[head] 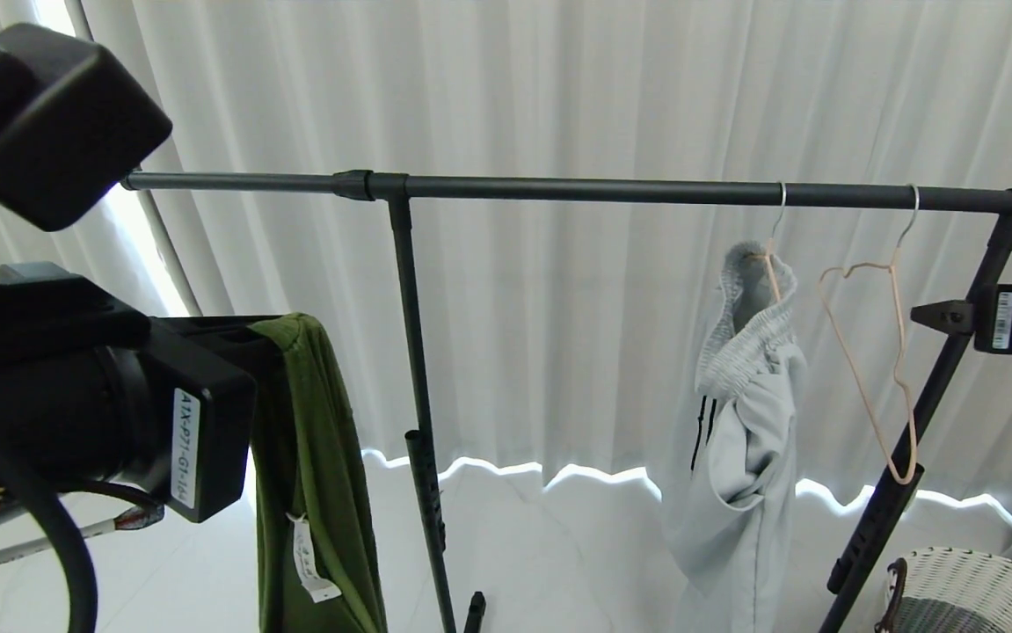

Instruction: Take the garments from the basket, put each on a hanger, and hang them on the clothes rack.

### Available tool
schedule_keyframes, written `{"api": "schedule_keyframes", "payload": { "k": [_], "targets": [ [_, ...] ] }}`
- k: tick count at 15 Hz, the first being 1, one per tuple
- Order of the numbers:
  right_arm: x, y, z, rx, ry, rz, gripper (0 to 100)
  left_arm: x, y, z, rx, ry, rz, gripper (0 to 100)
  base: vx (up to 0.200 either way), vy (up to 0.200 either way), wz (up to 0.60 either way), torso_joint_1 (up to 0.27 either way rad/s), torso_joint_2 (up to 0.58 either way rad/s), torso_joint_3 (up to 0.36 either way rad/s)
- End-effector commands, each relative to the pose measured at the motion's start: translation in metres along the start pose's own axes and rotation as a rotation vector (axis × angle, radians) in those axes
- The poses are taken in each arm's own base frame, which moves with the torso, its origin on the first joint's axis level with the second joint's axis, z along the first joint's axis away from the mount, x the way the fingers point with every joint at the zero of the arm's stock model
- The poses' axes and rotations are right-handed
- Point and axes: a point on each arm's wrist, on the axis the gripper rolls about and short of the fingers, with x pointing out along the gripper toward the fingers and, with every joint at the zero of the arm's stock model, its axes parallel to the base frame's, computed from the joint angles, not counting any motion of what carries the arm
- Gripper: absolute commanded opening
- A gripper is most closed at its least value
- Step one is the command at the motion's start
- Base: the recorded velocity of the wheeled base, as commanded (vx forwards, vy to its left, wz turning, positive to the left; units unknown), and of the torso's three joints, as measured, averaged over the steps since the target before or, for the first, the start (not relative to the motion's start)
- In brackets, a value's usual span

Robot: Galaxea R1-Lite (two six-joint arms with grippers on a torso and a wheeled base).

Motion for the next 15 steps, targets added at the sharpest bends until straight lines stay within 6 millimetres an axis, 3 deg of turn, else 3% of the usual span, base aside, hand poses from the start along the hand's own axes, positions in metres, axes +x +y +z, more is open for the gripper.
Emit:
{"api": "schedule_keyframes", "payload": {
  "k": [1,10,15],
  "targets": [
    [0.022,0.017,-0.005,0.006,0.086,0.031,100,0.0,0.0,0.0,-0.001,-0.001,0.001,0,0.0,0.0,0.0,0.0,0.0,0.0],
    [0.076,0.026,-0.03,0.011,0.257,-0.022,100,-0.001,0.001,0.0,-0.002,-0.003,0.001,0,0.0,0.0,0.0,0.0,0.0,0.0],
    [0.083,0.027,-0.027,0.016,0.254,-0.027,100,-0.001,0.001,0.0,-0.002,-0.003,0.001,0,0.0,0.0,0.0,0.0,0.0,0.0]
  ]
}}
